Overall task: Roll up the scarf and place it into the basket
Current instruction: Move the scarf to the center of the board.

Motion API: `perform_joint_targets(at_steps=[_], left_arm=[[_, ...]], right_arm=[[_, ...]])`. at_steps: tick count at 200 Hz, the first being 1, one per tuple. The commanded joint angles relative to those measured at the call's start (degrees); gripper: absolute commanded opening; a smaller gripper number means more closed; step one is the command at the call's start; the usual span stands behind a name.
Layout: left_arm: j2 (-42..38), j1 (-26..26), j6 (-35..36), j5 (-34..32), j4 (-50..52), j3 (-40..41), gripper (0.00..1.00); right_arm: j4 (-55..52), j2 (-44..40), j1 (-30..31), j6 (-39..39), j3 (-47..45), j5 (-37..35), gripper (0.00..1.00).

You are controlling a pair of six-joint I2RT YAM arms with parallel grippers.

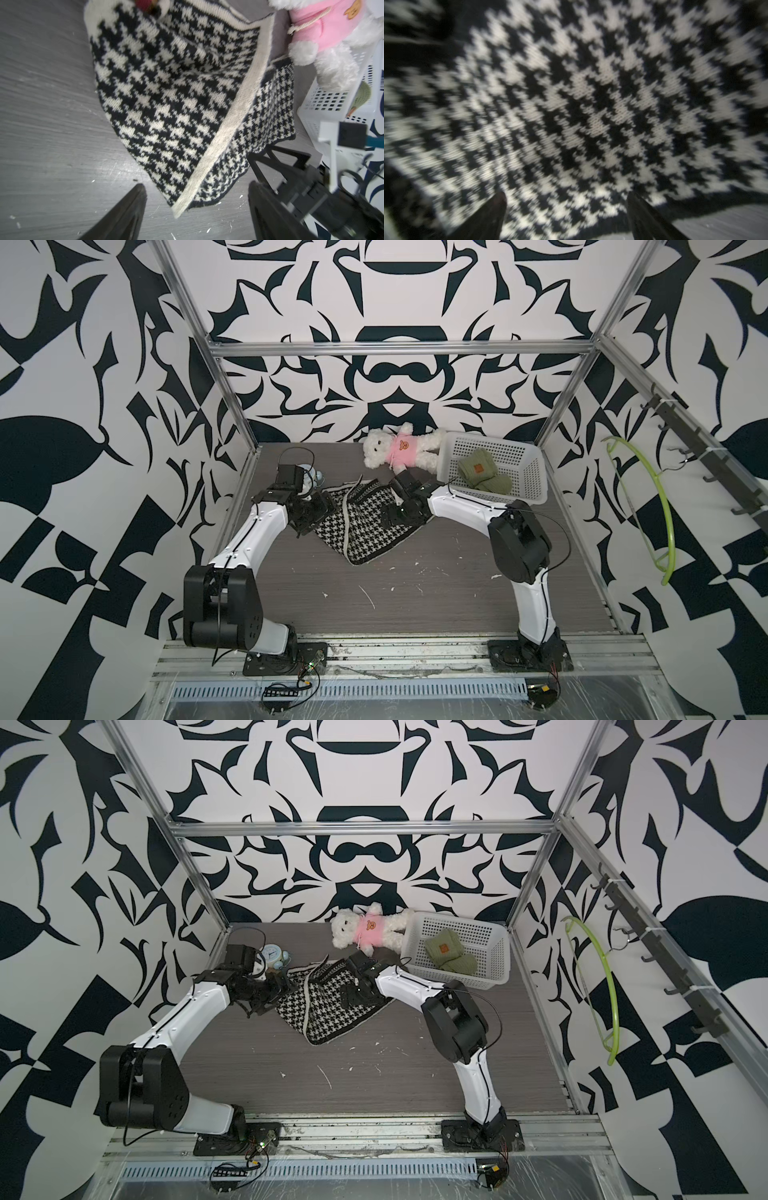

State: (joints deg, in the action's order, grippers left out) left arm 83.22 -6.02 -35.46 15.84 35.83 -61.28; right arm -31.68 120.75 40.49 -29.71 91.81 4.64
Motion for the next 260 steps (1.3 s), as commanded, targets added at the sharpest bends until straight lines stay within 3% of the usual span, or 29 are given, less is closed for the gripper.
perform_joint_targets(at_steps=[1,26,44,96,144,172,206,243,260], left_arm=[[-0.7,0.1,-0.4,1.0,0.3,1.7,0.83],[0.0,0.1,-0.2,1.0,1.2,1.1,0.83],[0.1,0.0,0.3,0.5,2.1,0.6,0.83],[1.6,0.1,-0.4,-1.1,2.1,1.3,0.83],[6.4,-1.4,-2.2,2.7,0.1,-1.5,0.82],[7.7,-8.8,1.3,8.8,0.4,-6.7,0.82],[11.7,-22.1,3.7,2.1,10.3,-14.1,0.83],[15.7,-26.9,2.7,-2.7,12.7,-17.1,0.8],[18.6,-27.8,3.8,-2.0,13.3,-19.6,0.8]], right_arm=[[-0.7,0.9,1.8,0.9,4.1,-2.9,0.88],[-8.5,3.8,3.2,1.0,5.8,-6.3,0.87],[-13.7,2.8,3.8,-1.5,0.2,-8.1,0.88],[-19.9,-13.6,8.0,-11.0,-24.5,-12.1,0.88],[-25.3,-28.9,10.4,-14.6,-23.8,-21.3,0.9],[-26.8,-29.9,8.1,-16.0,-24.3,-26.2,0.93],[-20.7,-32.7,1.4,-16.0,-31.5,-22.3,0.92],[-14.7,-31.1,-0.9,-14.8,-35.9,-15.9,0.92],[-12.6,-29.2,-0.8,-15.7,-38.1,-12.7,0.92]])
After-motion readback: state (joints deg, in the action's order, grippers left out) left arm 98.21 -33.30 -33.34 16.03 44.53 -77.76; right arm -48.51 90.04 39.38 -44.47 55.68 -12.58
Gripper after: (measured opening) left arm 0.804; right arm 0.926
